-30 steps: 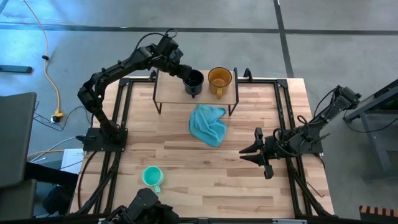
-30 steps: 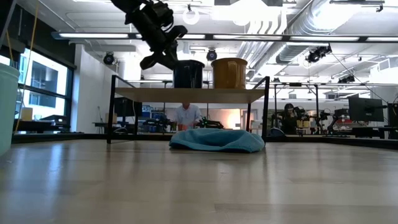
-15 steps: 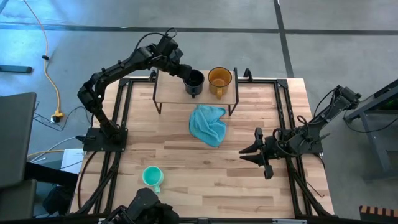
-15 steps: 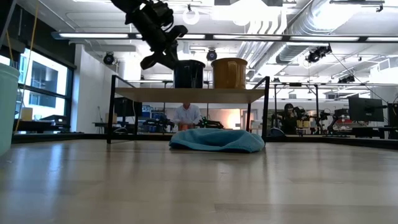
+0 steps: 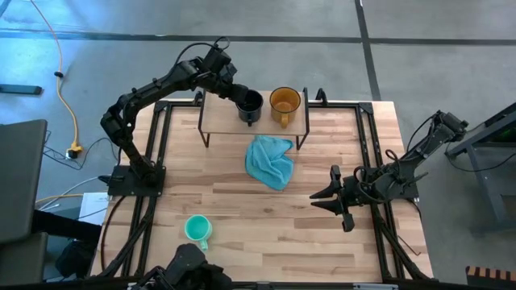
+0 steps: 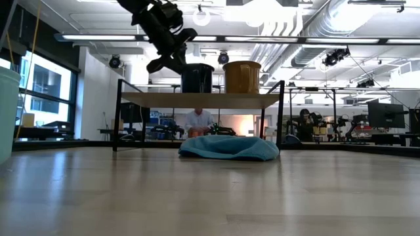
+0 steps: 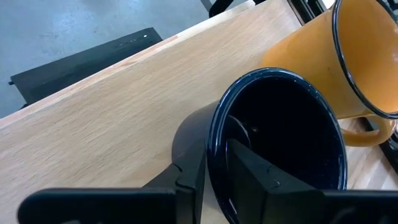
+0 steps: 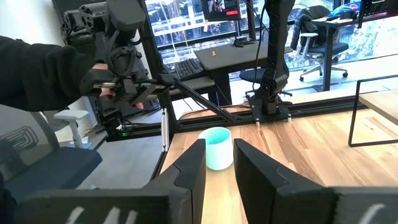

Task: Stack small to large cups/mugs on shelf
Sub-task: Put the dark blue mug on the shelf, then put the light blue mug on the shelf

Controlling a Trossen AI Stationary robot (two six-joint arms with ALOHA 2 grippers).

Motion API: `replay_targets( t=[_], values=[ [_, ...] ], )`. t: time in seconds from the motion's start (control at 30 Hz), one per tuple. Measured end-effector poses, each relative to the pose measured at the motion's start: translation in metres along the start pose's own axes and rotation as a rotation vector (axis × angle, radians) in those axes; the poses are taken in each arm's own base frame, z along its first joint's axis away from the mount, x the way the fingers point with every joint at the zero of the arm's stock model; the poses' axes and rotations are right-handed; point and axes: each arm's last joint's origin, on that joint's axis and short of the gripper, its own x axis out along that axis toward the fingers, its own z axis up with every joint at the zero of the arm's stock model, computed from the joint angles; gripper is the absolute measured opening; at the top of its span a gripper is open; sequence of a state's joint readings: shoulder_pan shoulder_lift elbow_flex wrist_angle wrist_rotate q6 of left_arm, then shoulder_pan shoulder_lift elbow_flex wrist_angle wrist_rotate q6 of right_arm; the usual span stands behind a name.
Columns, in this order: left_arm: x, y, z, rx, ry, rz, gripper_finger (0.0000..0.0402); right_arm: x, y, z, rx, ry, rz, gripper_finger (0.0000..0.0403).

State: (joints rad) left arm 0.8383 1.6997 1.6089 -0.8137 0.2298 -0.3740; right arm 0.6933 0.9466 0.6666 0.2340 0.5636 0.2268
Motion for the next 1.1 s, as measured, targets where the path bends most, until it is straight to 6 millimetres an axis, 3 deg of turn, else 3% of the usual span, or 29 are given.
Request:
replay_targets(
  t=[0.3,0.77,1.1],
  values=[
    [0.0,0.0,0.0,0.001,0.002,-0.014,0.0063,0.0,0.0,0.0,0.0,0.0,0.0,0.0073],
    [0.0,0.0,0.0,-0.005,0.008,-0.012,0.017,0.0,0.0,0.0,0.0,0.001,0.0,0.0073],
    [-0.016,-0.005,0.001,0.014,-0.032,-0.036,0.0177,0.0,0.0,0.0,-0.003,0.004,-0.001,0.0073]
  ],
)
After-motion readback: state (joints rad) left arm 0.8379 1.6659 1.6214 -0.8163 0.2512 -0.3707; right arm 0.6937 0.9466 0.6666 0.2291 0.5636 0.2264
